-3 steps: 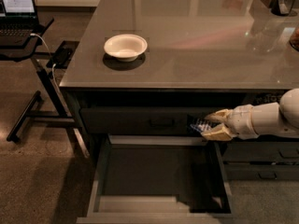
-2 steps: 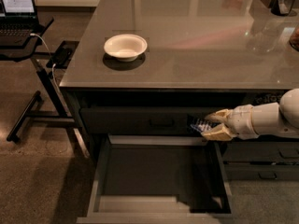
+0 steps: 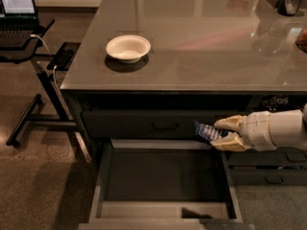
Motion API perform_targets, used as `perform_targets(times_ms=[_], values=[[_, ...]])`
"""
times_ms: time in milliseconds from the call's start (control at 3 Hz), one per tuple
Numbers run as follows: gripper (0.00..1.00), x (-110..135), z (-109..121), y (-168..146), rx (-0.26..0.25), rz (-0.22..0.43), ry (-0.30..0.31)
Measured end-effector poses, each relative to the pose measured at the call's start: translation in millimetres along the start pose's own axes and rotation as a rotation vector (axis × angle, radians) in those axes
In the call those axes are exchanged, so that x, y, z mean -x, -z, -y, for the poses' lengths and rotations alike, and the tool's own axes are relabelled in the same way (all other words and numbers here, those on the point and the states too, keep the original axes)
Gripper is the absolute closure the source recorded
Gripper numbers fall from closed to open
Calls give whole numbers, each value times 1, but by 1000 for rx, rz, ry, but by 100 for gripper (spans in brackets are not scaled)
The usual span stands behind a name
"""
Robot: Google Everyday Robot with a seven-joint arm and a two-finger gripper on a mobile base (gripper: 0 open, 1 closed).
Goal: Pick rxbar blueberry from middle drawer and place on counter
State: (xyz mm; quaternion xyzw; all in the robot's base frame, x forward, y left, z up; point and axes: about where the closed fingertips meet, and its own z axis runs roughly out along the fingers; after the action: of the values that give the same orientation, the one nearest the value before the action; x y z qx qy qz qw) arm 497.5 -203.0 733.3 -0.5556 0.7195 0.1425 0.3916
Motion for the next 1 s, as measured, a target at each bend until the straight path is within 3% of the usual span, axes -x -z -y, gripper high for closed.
perform_targets(times_ms=[333,667,1000], values=[[100,36,-5,37,-43,19,91],[100,79,21,63,-117,30,189],[100,126,61,71,-157,55,274]])
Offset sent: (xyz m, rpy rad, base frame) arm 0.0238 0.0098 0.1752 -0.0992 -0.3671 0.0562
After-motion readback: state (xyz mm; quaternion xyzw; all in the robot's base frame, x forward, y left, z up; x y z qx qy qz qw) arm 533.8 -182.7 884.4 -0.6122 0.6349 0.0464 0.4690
